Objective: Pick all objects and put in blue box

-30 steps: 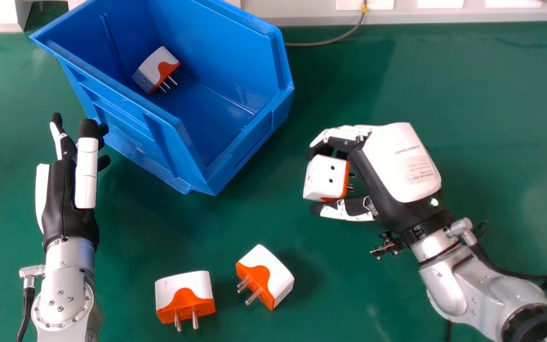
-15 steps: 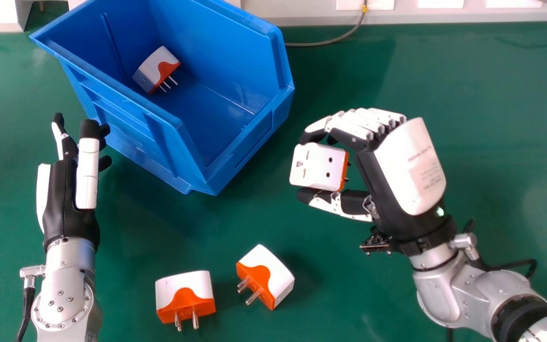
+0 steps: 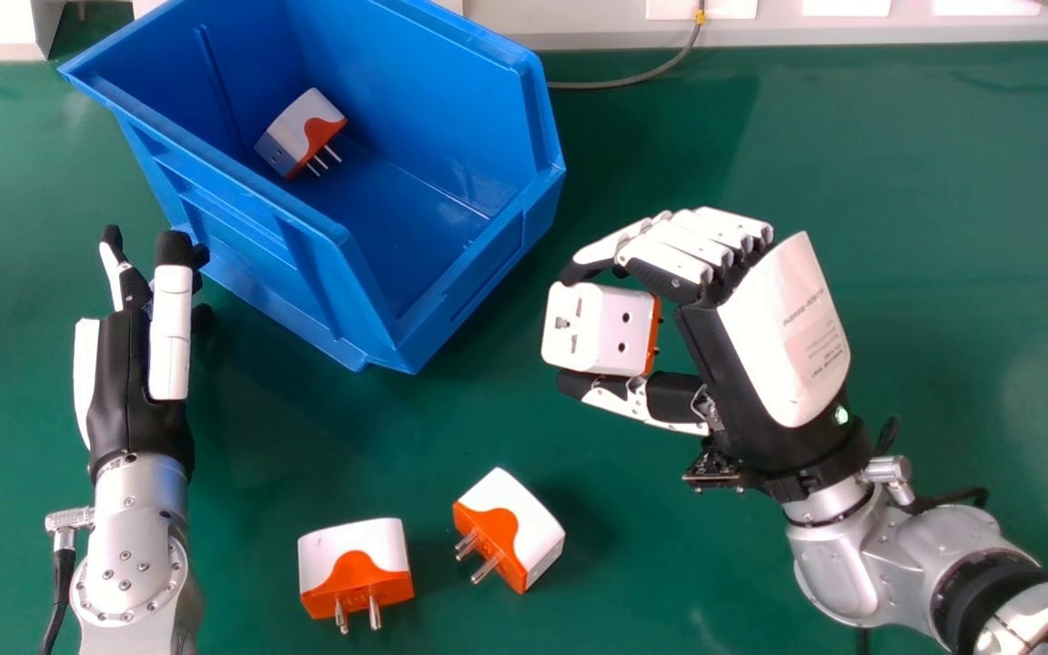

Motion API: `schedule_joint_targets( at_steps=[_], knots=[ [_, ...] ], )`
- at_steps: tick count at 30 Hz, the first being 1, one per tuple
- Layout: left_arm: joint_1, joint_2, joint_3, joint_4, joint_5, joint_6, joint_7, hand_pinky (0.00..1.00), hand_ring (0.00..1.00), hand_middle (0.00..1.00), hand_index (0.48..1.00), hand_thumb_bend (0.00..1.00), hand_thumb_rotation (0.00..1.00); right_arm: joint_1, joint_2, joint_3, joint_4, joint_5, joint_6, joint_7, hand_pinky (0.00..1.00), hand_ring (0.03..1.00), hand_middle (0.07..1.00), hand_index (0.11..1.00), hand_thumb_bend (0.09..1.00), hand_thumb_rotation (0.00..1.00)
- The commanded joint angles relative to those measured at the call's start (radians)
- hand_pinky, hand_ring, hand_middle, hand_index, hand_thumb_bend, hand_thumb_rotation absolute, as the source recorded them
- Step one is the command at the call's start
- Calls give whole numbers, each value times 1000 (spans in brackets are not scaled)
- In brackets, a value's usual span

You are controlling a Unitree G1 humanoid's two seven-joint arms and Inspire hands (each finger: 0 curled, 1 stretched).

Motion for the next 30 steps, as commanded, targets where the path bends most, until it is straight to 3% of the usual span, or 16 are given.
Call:
schedule_joint_targets(
  at_steps=[1,4,9,13,19,25,30],
  knots=[
    [-20,-5,-8,12,12,-22,6,860,903,868,941,958,1000,-53,3,-1,-17,7,6,-51,354,454,527,465,500,0],
    [-29,-7,-10,20,10,-21,14,860,903,867,941,952,1000,-148,47,-17,-52,20,21,-25,350,453,528,460,500,0],
    [-43,-12,-7,39,0,-24,16,860,904,868,942,950,1000,-273,120,-16,5,26,85,62,349,453,529,456,500,0],
    [-42,-20,-8,34,2,-26,20,861,904,869,942,957,1000,-339,122,11,49,9,127,163,348,451,528,447,499,0],
    [-49,-18,-11,44,8,-23,25,862,905,869,942,959,1000,-421,157,8,92,38,157,343,347,445,526,441,499,0],
    [-54,-15,-10,59,7,-28,23,859,905,869,942,949,1000,-471,204,-28,122,102,262,654,345,452,528,465,498,0],
    [-60,-13,-8,78,2,-40,13,858,905,869,943,942,1000,-507,234,-65,109,164,388,889,346,460,523,476,498,0]
  ],
)
